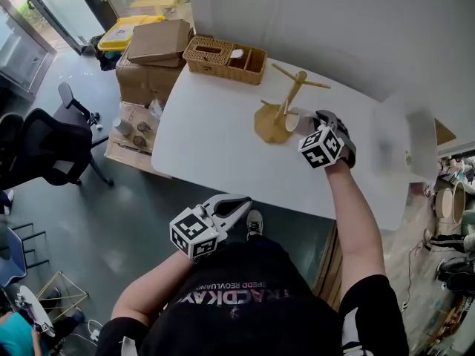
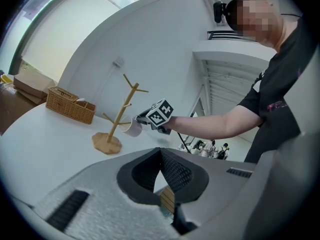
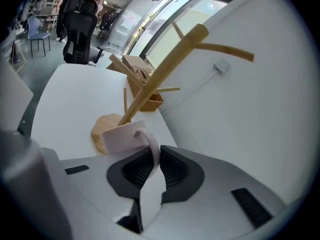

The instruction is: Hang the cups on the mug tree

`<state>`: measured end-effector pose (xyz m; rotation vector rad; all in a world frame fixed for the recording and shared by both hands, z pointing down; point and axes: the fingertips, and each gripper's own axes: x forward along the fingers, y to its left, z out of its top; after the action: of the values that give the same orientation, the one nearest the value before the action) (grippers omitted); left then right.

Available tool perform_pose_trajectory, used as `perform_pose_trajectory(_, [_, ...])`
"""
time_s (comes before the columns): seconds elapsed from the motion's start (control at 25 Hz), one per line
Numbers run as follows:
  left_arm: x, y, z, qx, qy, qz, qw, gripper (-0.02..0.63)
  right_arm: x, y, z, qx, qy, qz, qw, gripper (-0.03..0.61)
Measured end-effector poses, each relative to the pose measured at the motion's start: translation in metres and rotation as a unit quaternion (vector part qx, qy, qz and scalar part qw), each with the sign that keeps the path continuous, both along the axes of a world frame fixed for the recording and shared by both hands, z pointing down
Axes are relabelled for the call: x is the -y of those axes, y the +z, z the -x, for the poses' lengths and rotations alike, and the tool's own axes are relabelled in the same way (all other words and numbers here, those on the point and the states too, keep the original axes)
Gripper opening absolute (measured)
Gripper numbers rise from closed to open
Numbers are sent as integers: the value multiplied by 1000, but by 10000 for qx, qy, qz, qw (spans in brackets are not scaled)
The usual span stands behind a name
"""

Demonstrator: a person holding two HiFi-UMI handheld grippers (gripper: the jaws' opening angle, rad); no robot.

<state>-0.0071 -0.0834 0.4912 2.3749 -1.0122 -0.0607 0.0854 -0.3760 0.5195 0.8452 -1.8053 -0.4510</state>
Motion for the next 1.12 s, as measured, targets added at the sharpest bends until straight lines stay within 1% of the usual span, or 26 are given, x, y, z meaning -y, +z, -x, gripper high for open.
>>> perform_pose_trajectory(0.2, [-7,0,12,-22,-86,-9,10000,-5,-8,4,11,-596,-314,-346,9971,38])
perform_pose_trajectory(0.4, [-13,0,18,-35,-113,-14,9999,-5,-14,8,20,-1154,-631,-633,9893,38])
perform_pose_trajectory(0.52, [-17,0,22,-39,-122,-26,9999,-5,-19,12,24,-1401,-758,-705,9847,40])
perform_pose_trajectory(0.96, [-26,0,34,-61,-160,-17,9999,-5,-27,25,29,-1861,-847,-732,9761,40])
perform_pose_trajectory(1.12, [-27,-1,36,-84,-127,-32,9999,-5,-32,28,30,-2076,-988,-749,9703,41])
